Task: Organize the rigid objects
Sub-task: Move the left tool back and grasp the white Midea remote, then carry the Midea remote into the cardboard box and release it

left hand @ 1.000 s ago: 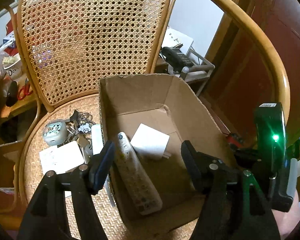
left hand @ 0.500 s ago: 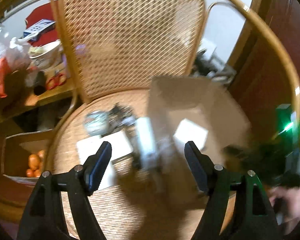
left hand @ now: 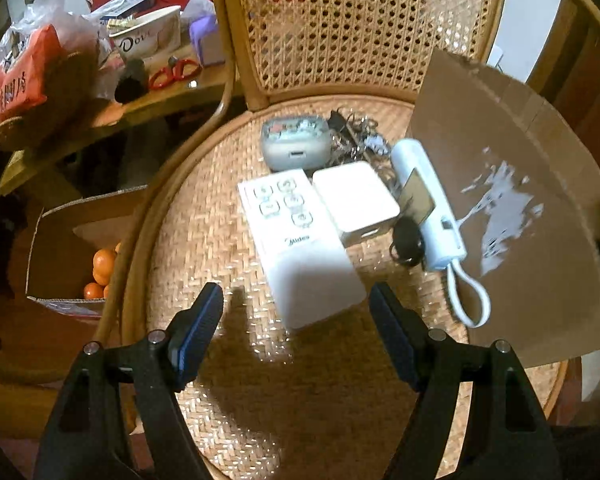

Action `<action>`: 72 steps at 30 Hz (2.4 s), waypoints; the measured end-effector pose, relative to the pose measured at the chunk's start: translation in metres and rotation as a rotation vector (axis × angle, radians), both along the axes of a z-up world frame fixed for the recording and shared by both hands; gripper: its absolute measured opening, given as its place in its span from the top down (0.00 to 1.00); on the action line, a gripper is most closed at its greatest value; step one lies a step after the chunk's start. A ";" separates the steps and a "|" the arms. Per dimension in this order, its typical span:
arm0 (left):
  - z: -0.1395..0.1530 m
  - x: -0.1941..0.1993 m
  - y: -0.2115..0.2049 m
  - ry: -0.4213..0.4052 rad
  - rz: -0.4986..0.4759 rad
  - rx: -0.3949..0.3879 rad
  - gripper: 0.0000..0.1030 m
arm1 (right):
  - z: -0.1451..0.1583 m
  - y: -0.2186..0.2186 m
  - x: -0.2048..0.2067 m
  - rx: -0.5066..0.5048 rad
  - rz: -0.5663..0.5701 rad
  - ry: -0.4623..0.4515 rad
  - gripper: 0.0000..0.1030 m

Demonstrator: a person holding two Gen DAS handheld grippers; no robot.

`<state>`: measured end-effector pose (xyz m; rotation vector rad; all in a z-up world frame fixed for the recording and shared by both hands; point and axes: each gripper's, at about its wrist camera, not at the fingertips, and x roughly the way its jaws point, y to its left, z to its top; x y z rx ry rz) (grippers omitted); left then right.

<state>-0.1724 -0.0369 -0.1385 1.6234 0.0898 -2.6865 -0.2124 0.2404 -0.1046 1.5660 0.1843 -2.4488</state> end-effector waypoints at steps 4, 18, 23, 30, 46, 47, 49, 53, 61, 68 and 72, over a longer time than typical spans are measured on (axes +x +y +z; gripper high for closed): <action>-0.013 -0.005 0.001 -0.018 0.018 0.005 0.27 | 0.000 0.000 0.000 0.001 0.001 0.000 0.90; -0.014 -0.015 0.010 -0.008 0.027 -0.034 0.19 | -0.002 0.000 0.000 0.004 0.003 0.001 0.90; -0.009 -0.014 0.015 -0.009 -0.010 -0.033 0.48 | -0.002 -0.001 0.000 0.005 0.003 0.001 0.90; 0.005 -0.010 0.011 0.037 0.000 -0.020 0.49 | -0.002 -0.001 0.000 0.004 0.003 0.001 0.90; 0.068 -0.001 0.015 0.194 -0.014 -0.031 0.51 | -0.002 -0.001 0.000 0.010 0.005 0.002 0.90; 0.069 -0.001 0.016 0.194 -0.019 -0.021 0.52 | -0.002 -0.001 0.000 0.010 0.005 0.002 0.90; 0.072 -0.001 0.019 0.195 -0.025 -0.005 0.53 | -0.002 -0.001 0.000 0.011 0.005 0.003 0.90; 0.077 -0.002 0.028 0.204 -0.037 0.003 0.53 | -0.002 -0.001 0.000 0.010 0.004 0.003 0.89; 0.107 -0.003 0.055 0.277 -0.071 -0.003 0.53 | -0.002 -0.002 0.001 0.011 0.005 0.003 0.88; 0.145 0.000 0.073 0.380 -0.086 -0.032 0.53 | -0.002 -0.002 0.001 0.011 0.007 0.002 0.87; 0.162 0.002 0.082 0.409 -0.109 -0.001 0.53 | -0.002 -0.004 0.001 0.011 0.008 0.002 0.87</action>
